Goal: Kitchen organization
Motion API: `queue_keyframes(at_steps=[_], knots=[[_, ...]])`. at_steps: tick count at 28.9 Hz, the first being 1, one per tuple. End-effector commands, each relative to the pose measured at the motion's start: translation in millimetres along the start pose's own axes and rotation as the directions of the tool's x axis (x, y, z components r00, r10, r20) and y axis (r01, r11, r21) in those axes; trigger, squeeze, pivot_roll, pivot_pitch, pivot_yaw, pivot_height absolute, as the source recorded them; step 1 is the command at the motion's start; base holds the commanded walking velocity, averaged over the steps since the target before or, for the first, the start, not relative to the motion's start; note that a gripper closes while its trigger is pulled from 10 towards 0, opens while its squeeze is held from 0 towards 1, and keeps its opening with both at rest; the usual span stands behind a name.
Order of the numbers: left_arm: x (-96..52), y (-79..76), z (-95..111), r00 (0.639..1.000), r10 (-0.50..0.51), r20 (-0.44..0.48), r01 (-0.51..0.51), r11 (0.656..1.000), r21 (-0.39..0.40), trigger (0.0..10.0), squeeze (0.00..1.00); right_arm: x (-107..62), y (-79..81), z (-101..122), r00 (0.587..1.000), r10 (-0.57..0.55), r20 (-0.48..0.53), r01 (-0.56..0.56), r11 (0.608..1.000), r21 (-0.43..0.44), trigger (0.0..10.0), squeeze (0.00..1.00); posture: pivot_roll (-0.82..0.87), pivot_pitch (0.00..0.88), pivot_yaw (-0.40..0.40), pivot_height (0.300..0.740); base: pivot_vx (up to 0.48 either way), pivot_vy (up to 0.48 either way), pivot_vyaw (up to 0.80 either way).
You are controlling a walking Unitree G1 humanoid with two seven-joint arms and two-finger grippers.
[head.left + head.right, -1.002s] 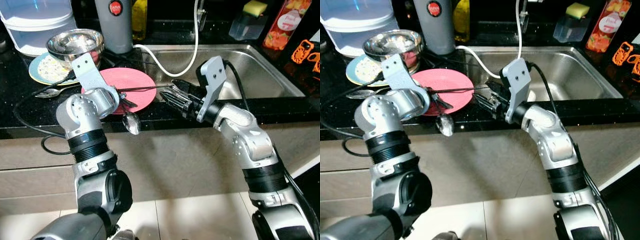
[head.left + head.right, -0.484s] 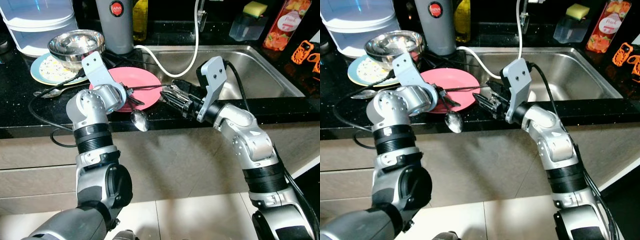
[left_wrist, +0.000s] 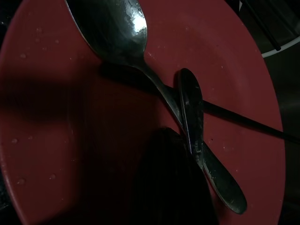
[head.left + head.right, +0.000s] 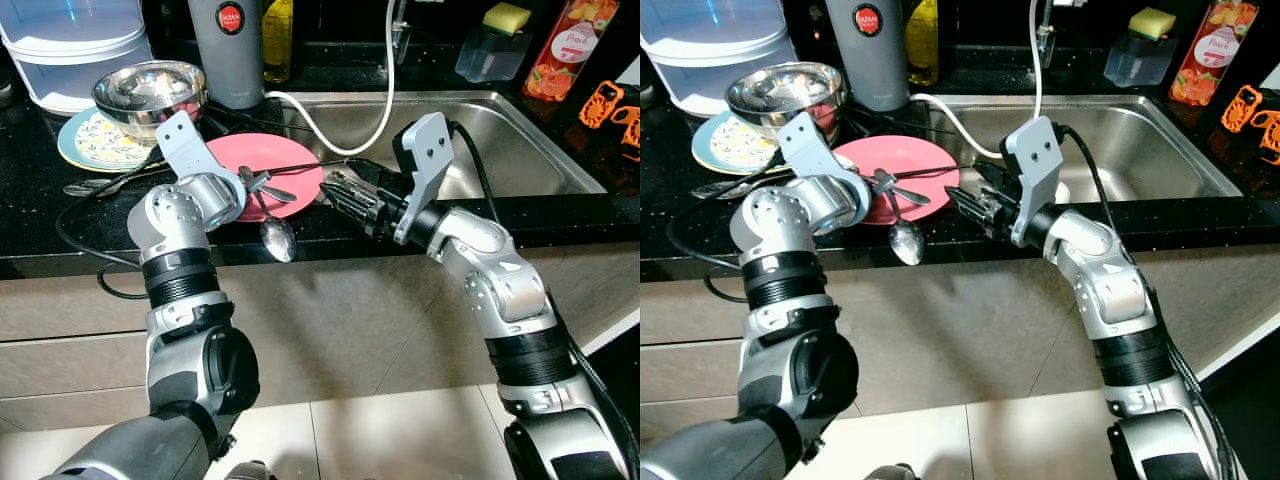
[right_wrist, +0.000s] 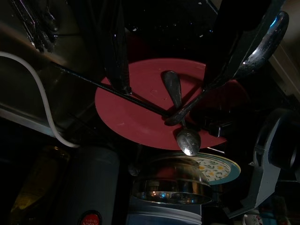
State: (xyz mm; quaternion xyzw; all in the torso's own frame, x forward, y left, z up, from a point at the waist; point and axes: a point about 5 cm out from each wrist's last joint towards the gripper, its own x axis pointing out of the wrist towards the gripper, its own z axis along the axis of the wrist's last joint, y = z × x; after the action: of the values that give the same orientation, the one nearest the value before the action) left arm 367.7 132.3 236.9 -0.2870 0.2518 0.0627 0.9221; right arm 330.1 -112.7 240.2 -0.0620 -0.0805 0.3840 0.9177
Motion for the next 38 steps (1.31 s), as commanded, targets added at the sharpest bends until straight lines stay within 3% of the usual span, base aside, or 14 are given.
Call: queue_keyframes(at_steps=[1,6,7,8,19,20,28,29,30,32,35,36,38], knots=[[4.5,14.4,-8,0.996,0.081,-0.033,-0.079,0.996,0.046,10.0,0.0,-2.3,-3.4,1,1.0,-0.012,0.002,0.012,1.0,-0.008,10.0,0.0,0.19,0.039,-0.034,0.74,0.0,0.0,0.0],[-5.4,2.1,-5,0.999,0.046,0.009,-0.047,0.991,0.122,10.0,0.0,-2.4,-3.8,1,1.0,-0.015,0.002,0.015,1.0,-0.008,10.0,0.0,0.19,0.037,-0.033,0.74,0.0,0.0,0.0],[-8.6,0.0,-4,0.999,0.048,0.025,-0.051,0.988,0.143,10.0,0.09,-2.5,-4.0,1,1.0,-0.015,0.001,0.015,1.0,-0.008,10.0,0.0,0.19,0.037,-0.033,0.74,0.0,0.0,0.0],[-12.5,-2.1,-3,0.998,0.048,0.045,-0.055,0.984,0.167,10.0,1.0,-2.6,-4.1,1,1.0,-0.016,0.001,0.016,1.0,-0.008,10.0,0.0,0.19,0.037,-0.032,0.74,0.0,0.0,0.0],[-30.2,-20.8,-14,0.997,0.0,0.074,-0.02,0.963,0.27,10.0,1.0,-1.1,-3.1,1,1.0,-0.01,0.004,0.01,1.0,-0.005,10.0,0.0,0.2,0.032,-0.033,0.74,0.0,0.0,0.0],[-30.7,-24.0,-16,0.998,-0.012,0.067,-0.008,0.96,0.281,10.0,0.0,-0.7,-3.1,0,1.0,-0.009,0.004,0.009,1.0,-0.005,10.0,0.0,0.2,0.028,-0.036,0.74,0.0,0.0,0.0],[-24.8,-33.8,-33,0.999,-0.051,0.006,0.046,0.941,0.335,10.0,0.0,0.6,-3.2,0,1.0,-0.006,0.004,0.006,1.0,-0.006,10.0,0.0,0.2,0.021,-0.036,0.74,0.0,0.0,0.0],[-19.1,-36.2,-35,0.998,-0.059,0.017,0.048,0.916,0.399,7.6,0.0,1.0,-3.2,0,1.0,-0.006,0.004,0.006,1.0,-0.007,10.0,0.0,0.2,0.018,-0.033,0.74,0.0,0.0,0.0],[-13.5,-36.4,-35,0.998,-0.057,0.028,0.038,0.891,0.452,7.1,0.0,1.1,-3.1,1,1.0,-0.006,0.005,0.006,1.0,-0.008,10.0,0.0,0.2,0.018,-0.033,0.74,0.0,0.0,0.0],[-5.3,-32.1,-37,0.999,-0.038,0.025,0.02,0.862,0.506,7.8,0.0,0.5,-2.9,1,1.0,-0.008,0.006,0.008,1.0,-0.01,10.0,0.0,0.19,0.018,-0.021,0.74,0.0,0.0,0.0],[-3.9,-29.7,-38,0.999,-0.026,0.022,0.011,0.859,0.511,7.8,0.0,0.0,-2.9,1,1.0,-0.009,0.006,0.009,1.0,-0.01,10.0,0.0,0.19,0.018,-0.021,0.74,0.0,0.0,0.0],[-3.6,-28.3,-39,1.0,-0.024,0.018,0.011,0.855,0.519,8.7,0.0,-1.4,-3.7,1,1.0,-0.015,0.005,0.015,1.0,-0.011,10.0,0.0,0.18,0.018,-0.017,0.74,0.0,0.0,0.0],[-2.6,-26.6,-42,1.0,-0.022,0.008,0.015,0.851,0.525,8.3,0.0,-2.7,-4.6,1,1.0,-0.022,0.003,0.022,1.0,-0.012,10.0,0.0,0.18,0.018,-0.017,0.74,0.0,0.0,0.0]])
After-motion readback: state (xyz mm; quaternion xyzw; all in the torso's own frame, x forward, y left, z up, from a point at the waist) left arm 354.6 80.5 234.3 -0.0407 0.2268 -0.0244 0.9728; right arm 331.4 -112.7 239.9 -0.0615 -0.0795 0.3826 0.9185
